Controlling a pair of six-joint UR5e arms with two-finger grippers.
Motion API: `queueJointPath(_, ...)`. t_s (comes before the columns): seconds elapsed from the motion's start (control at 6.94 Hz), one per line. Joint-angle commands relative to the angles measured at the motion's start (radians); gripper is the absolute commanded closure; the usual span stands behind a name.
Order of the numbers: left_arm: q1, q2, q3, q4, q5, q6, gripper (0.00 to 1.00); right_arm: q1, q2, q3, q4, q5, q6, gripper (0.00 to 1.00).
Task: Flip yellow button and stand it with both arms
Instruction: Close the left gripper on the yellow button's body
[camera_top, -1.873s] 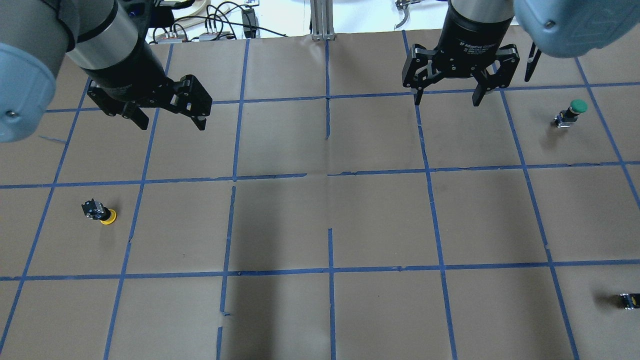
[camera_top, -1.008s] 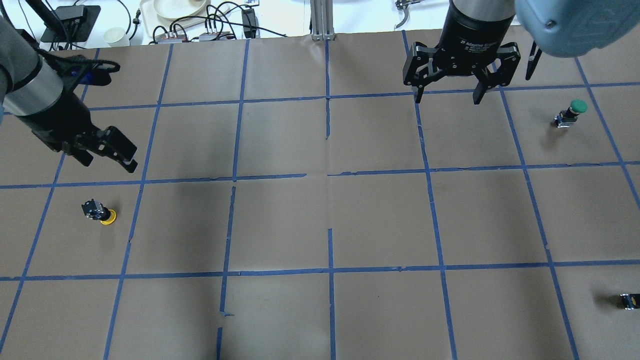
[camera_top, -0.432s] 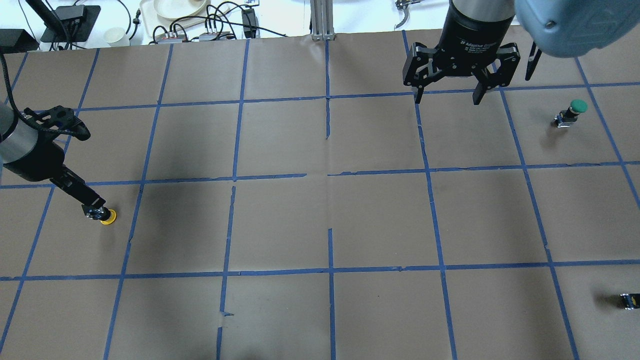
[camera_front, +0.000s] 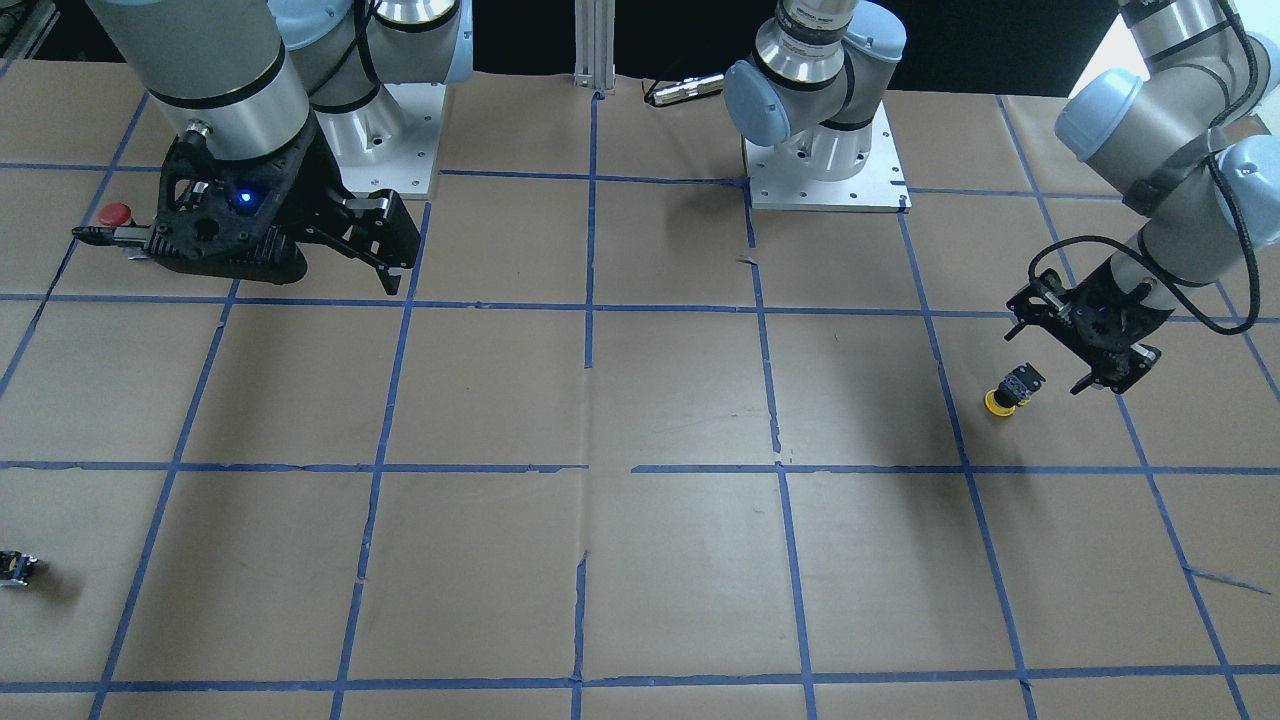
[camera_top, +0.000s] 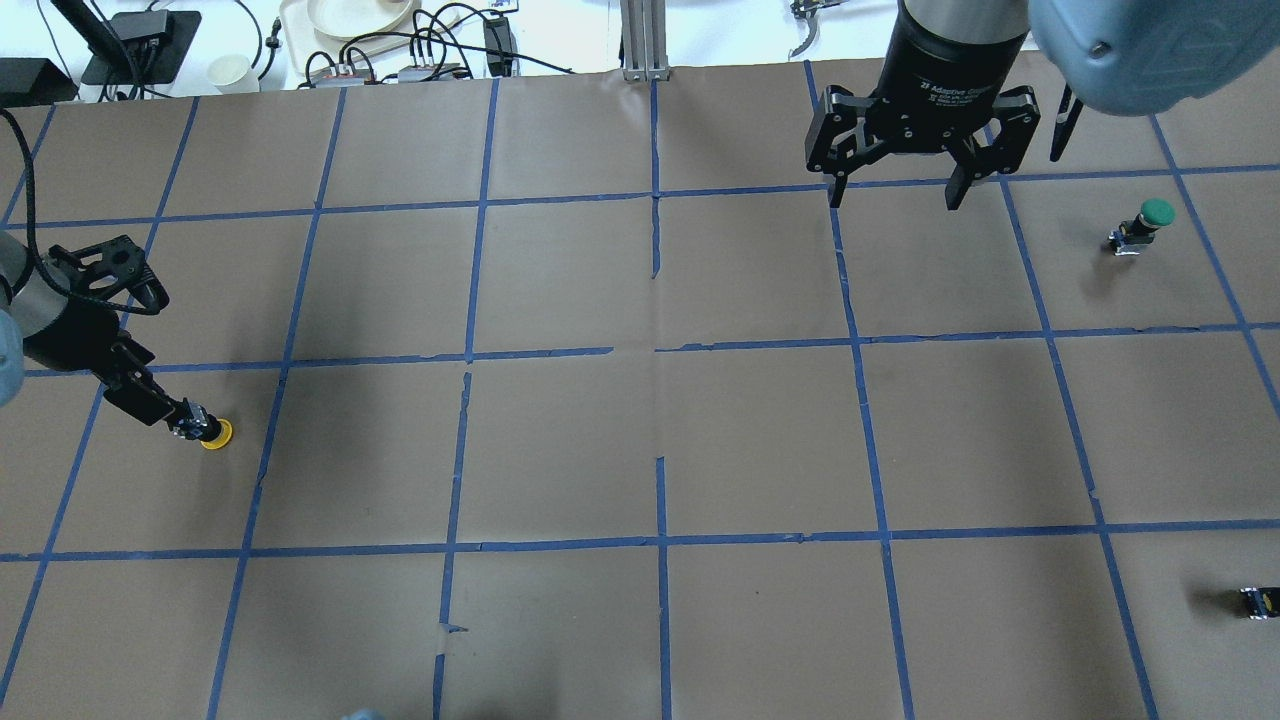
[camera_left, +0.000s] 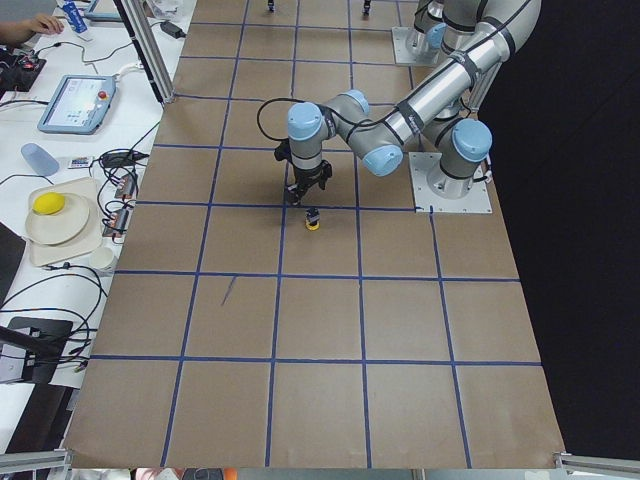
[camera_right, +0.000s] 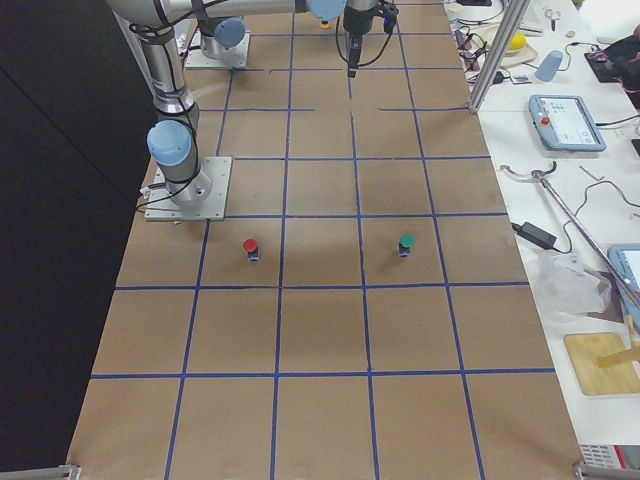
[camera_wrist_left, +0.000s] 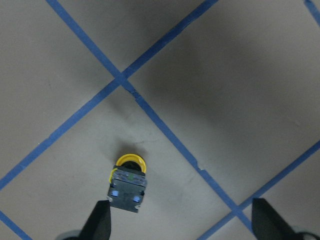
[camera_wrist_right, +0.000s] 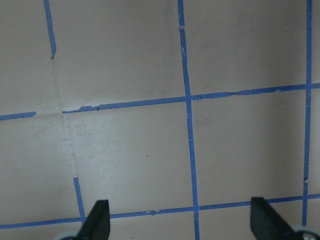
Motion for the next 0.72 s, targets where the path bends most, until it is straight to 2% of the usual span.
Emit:
queueJointPath(0.0,0.008,-0.013,-0.046,0.044,0.0,0.079,0.01,0.0,-0.001,0.0,0.0,0.0,0.0,0.0)
queueJointPath(0.29,0.02,-0.06,-0.051,0.142,0.0,0.154,0.01,0.0,-0.001,0.0,0.0,0.0,0.001,0.0)
queueJointPath(0.58,0.022,-0.09,-0.06,0.155,0.012,0.151,0.01,0.0,-0.001,0.0,0.0,0.0,0.001,0.0)
